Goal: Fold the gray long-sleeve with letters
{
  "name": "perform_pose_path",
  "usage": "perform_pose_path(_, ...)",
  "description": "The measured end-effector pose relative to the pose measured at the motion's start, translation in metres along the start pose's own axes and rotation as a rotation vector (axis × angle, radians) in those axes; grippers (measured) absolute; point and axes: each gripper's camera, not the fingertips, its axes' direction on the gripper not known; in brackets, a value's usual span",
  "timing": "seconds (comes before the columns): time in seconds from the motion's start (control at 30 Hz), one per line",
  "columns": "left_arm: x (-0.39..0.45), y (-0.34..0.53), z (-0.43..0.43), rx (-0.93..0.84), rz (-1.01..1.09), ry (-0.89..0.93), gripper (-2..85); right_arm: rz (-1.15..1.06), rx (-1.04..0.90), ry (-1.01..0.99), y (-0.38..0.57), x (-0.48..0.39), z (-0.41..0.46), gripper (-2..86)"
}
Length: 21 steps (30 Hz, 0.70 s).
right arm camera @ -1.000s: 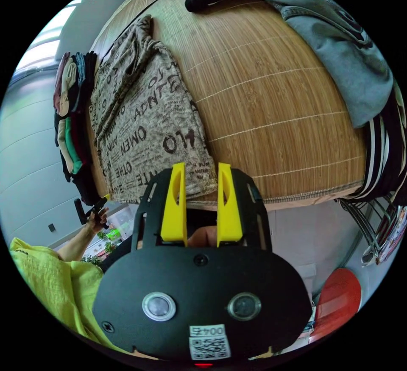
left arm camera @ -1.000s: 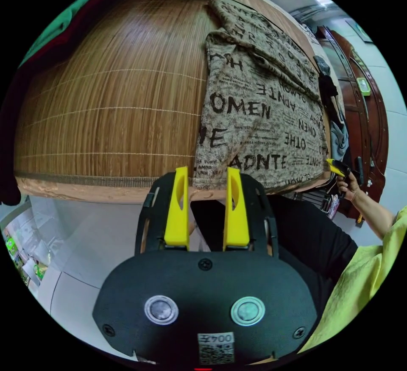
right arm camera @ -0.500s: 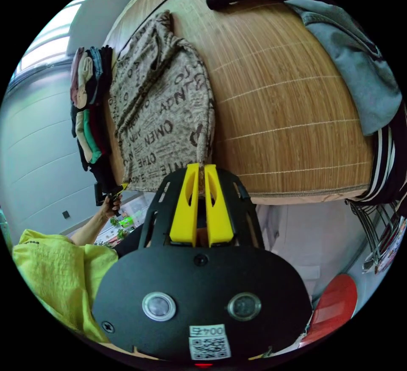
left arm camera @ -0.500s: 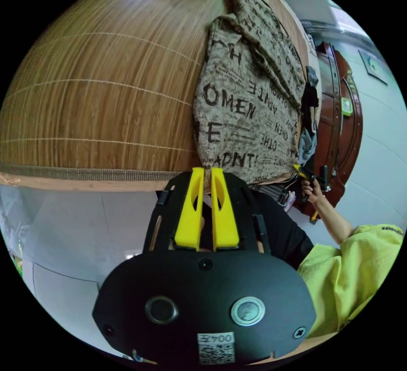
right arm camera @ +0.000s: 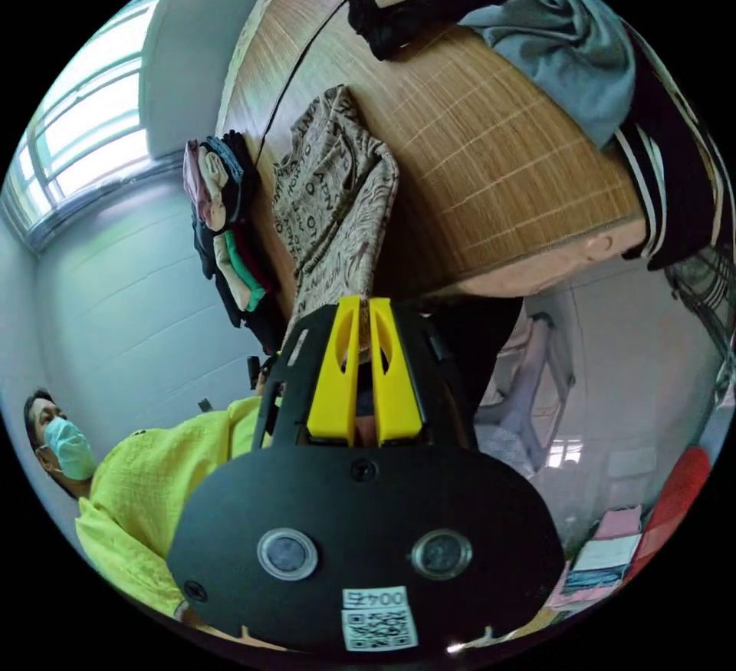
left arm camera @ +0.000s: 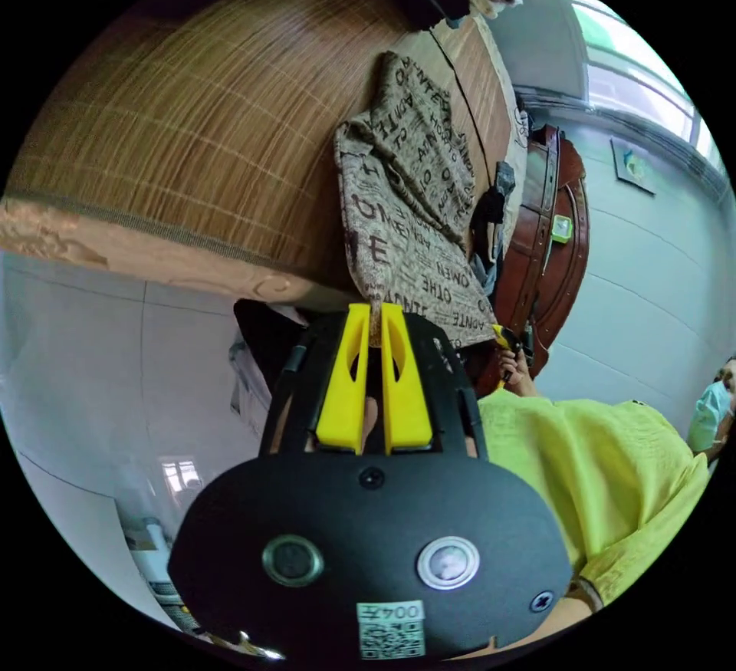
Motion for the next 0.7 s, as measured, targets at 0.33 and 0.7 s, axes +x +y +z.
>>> perform_pose_path(0.33,-0.013,-0.021,-0.028,0.174,-0.243,0.421,3.0,0.225,0.157,-0.344,-0.031,-0.003,-0.017,2.9)
perform_pose_path(0.7,0.049,-0.187,-0.024,0.41,-0.382,0.505,3.8,0.285,0.201,-0.418,-0.228,-0.094,0.016,3.3)
